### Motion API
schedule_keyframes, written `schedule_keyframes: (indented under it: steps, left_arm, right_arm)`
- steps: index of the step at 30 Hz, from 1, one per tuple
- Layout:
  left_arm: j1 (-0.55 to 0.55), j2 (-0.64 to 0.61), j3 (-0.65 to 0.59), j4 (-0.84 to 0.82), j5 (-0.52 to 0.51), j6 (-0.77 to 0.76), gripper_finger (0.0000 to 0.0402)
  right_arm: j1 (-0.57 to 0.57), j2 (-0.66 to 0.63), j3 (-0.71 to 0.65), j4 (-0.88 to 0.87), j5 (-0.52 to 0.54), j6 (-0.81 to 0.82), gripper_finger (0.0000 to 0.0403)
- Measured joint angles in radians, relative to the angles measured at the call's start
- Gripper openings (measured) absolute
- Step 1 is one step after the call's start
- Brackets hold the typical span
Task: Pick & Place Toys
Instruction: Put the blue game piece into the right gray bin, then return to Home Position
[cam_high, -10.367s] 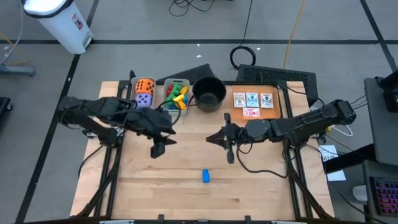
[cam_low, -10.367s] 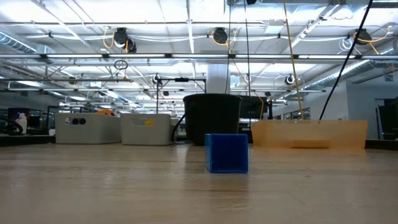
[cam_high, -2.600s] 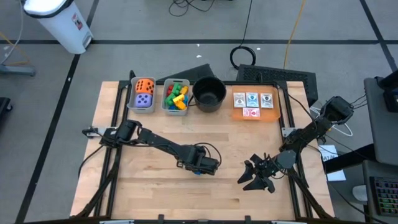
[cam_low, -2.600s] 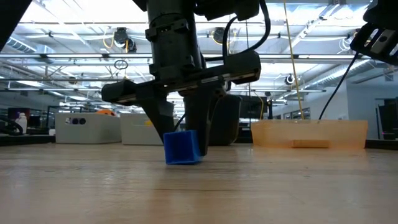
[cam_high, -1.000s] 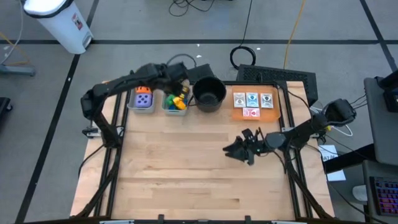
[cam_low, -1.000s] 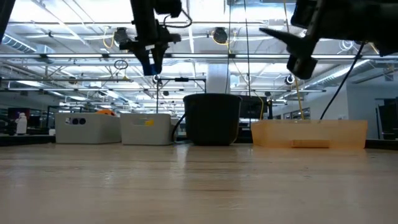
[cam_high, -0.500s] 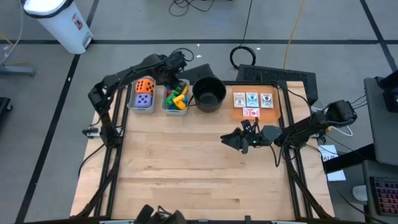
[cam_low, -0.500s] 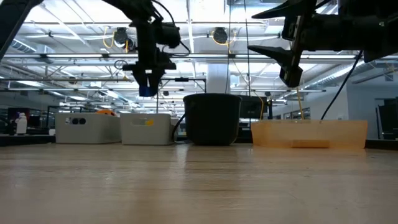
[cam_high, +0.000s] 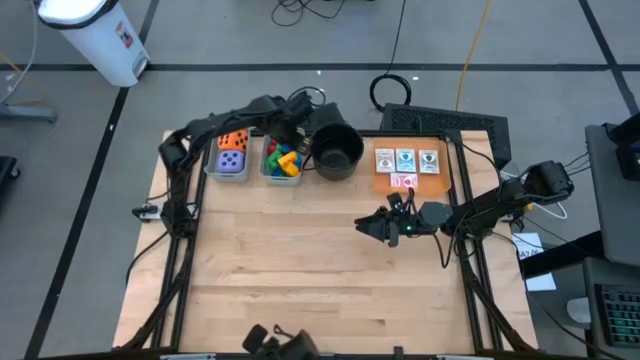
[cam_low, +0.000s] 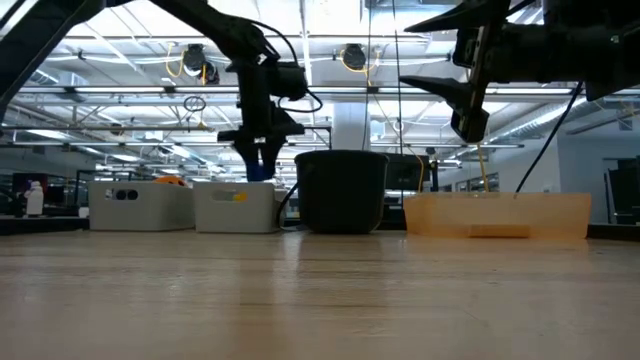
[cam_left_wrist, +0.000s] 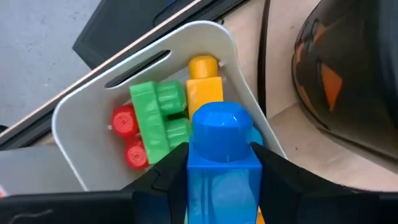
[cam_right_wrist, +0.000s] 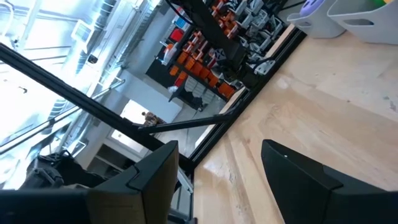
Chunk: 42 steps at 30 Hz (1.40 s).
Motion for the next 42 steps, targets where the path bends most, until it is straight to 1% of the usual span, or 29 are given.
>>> schedule_keyframes:
  steps: [6, 13, 16, 25, 29, 34, 38, 41, 42]
  left_arm:
    - [0.0, 0.041, 0.0, 0.03, 0.0, -0.02, 0.0164]
    - [0.012, 0.058, 0.0, 0.068, 0.022, -0.029, 0.0149]
    - [0.016, 0.059, 0.0, 0.08, 0.026, -0.031, 0.0151]
    - [0.034, 0.061, 0.0, 0.088, 0.024, -0.031, 0.0209]
    - [0.042, 0.06, 0.0, 0.087, 0.031, -0.03, 0.0228]
    - [0.049, 0.039, 0.0, 0.093, 0.089, -0.017, 0.0233]
    - [0.05, -0.022, 0.0, 0.119, 0.141, 0.029, 0.0224]
    - [0.05, -0.099, 0.0, 0.138, 0.226, 0.085, 0.0211]
    - [0.049, -0.13, 0.0, 0.141, 0.257, 0.103, 0.0206]
  right_arm:
    - [0.002, 0.0, 0.0, 0.002, -0.042, 0.01, 0.0224]
    - [0.002, 0.0, 0.0, -0.003, -0.053, 0.023, 0.0224]
    - [0.002, 0.0, 0.0, -0.004, -0.053, 0.022, 0.0224]
    - [0.002, 0.0, 0.0, -0.017, -0.053, 0.022, 0.0224]
    - [0.002, 0.0, 0.0, -0.017, -0.053, 0.02, 0.0224]
    - [-0.006, 0.0, 0.0, -0.017, -0.051, 0.02, 0.0224]
    - [-0.025, 0.0, 0.0, -0.014, -0.052, 0.017, 0.0224]
    - [-0.046, -0.002, 0.0, -0.008, -0.059, 0.016, 0.0224]
    - [-0.059, -0.003, 0.0, -0.004, -0.079, 0.011, 0.0224]
